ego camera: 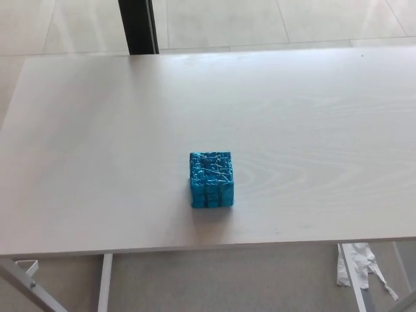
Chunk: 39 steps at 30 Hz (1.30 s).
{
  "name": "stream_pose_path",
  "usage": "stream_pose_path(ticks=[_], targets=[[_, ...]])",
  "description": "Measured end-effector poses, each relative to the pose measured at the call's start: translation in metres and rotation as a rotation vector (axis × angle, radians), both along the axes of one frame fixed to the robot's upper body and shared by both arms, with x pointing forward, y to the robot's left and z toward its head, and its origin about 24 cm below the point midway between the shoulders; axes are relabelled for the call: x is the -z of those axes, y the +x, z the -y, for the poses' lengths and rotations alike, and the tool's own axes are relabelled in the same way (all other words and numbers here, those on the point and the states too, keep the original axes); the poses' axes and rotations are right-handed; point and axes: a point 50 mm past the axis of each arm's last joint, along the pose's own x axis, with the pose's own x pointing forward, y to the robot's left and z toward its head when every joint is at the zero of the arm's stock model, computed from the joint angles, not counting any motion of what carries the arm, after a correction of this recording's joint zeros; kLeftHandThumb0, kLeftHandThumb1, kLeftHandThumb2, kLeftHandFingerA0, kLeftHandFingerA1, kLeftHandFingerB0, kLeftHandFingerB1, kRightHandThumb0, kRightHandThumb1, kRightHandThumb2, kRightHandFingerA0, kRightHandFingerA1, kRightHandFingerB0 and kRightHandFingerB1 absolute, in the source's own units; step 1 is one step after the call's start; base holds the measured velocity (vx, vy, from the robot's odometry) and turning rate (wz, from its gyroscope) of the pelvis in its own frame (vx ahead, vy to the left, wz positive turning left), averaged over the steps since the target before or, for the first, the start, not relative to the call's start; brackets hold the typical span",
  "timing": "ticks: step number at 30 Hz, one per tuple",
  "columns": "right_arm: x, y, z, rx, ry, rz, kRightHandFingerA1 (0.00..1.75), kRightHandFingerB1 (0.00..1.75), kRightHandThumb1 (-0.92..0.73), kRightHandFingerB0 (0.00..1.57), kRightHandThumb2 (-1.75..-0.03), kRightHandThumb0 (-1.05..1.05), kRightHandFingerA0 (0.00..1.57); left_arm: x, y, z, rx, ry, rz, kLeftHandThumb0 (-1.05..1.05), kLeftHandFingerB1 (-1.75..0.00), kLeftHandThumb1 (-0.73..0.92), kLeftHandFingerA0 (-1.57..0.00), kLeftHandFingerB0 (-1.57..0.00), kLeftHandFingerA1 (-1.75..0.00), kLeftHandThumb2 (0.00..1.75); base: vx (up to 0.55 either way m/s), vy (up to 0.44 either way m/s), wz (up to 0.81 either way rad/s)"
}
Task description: The robot uses its right hand to pick up a cube kept in the middle of the desk infront of it and hands it to a person
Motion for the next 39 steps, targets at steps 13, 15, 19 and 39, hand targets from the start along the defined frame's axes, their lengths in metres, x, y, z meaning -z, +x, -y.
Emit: stream_pose_path(ticks=[13, 15, 19, 39], targets=[[-0.025, 0.0, 0.031, 0.139, -0.056, 0.131, 0.63, 0.51, -0.45, 0.38, -0.79, -0.49, 0.58, -0.087, -0.015, -0.183, -0.303, 0.425, 0.049, -0.52, -0.42, 0.67, -0.58, -0.55, -0.55, 0.6, 0.0, 0.0, 0.0], [-0.032, -0.005, 0.039, 0.159, -0.075, 0.133, 0.63, 0.51, -0.45, 0.39, -0.81, -0.51, 0.57, -0.108, -0.02, -0.205, -0.371, 0.472, 0.074, -0.51, -0.41, 0.72, -0.59, -0.53, -0.54, 0.62, 0.0, 0.0, 0.0], [-0.037, -0.01, 0.045, 0.174, -0.088, 0.131, 0.65, 0.51, -0.45, 0.38, -0.8, -0.49, 0.58, -0.125, -0.022, -0.222, -0.427, 0.502, 0.099, -0.48, -0.43, 0.74, -0.55, -0.52, -0.52, 0.62, 0.0, 0.0, 0.0], [-0.061, -0.002, 0.065, 0.433, -0.149, 0.444, 1.04, 0.4, -0.54, 0.47, -0.57, -0.53, 0.85, -0.13, -0.027, -0.227, -0.772, 0.386, 0.336, -0.59, -0.46, 0.59, -0.9, -0.62, -0.77, 0.58, 0.0, 0.0, 0.0]])
